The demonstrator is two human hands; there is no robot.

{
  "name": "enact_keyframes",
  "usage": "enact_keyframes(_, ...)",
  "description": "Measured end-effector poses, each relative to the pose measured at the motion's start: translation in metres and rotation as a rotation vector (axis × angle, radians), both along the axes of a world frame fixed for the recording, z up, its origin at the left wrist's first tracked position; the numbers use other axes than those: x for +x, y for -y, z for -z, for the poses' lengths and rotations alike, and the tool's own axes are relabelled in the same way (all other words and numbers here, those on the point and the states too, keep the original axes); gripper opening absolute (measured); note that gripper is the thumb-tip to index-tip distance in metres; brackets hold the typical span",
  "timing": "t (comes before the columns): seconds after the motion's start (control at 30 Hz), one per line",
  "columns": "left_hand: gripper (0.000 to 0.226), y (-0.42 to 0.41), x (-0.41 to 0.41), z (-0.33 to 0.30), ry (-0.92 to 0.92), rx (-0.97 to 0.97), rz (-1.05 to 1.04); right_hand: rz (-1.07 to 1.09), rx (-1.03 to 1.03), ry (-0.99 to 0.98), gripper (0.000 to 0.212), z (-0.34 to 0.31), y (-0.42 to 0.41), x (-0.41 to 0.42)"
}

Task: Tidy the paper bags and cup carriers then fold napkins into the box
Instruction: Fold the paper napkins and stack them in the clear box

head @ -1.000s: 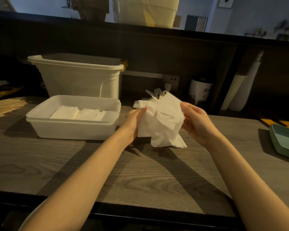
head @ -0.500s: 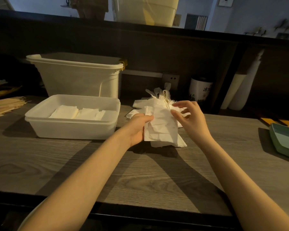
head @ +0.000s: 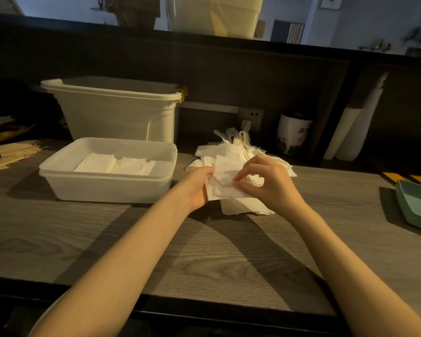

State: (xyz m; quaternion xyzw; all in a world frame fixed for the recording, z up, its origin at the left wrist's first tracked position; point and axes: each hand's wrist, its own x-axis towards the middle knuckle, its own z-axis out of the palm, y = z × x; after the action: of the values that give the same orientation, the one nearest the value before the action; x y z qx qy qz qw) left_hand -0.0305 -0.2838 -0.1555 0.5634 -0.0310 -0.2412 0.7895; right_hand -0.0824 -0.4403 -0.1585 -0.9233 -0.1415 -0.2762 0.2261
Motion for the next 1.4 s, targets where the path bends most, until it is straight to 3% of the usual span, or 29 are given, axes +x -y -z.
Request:
enact_keyframes(0.23, 0.020, 0.000, 0.003, 0.002, -0.069, 0.027, -0.080, 0.023, 0.050, 0.065, 0.008, -0.005, 0.000, -0.002)
enact_keyframes(0.53, 0.041, -0.001, 0.005, 0.001, -0.030, -0.008, -0.056, -0.052, -0.016, -0.028, 0.007, 0.000, 0.001, -0.001)
enact_keyframes(0.73, 0.043, 0.002, 0.006, 0.005, 0.192, 0.176, -0.134, 0.024, 0.178, -0.060, 0.013, -0.003, 0.001, 0.000)
enact_keyframes(0.9, 0.040, 0.007, 0.000, 0.004, 0.436, 0.274, 0.003, 0.181, 0.472, -0.012, 0.023, -0.006, 0.010, 0.004)
enact_keyframes(1.0, 0.034, 0.008, -0.001, 0.004, 0.492, 0.293, 0.045, 0.146, 0.470, -0.067, 0.017, -0.006, 0.013, 0.003)
enact_keyframes(1.27, 0.026, 0.009, -0.004, 0.005, 0.468, 0.273, 0.090, 0.169, 0.434, -0.012, 0.007, -0.005, 0.013, 0.002)
enact_keyframes(1.4, 0.022, 0.007, -0.006, 0.003, 0.294, 0.168, 0.176, 0.070, 0.553, -0.082, 0.003, -0.009, 0.009, 0.000)
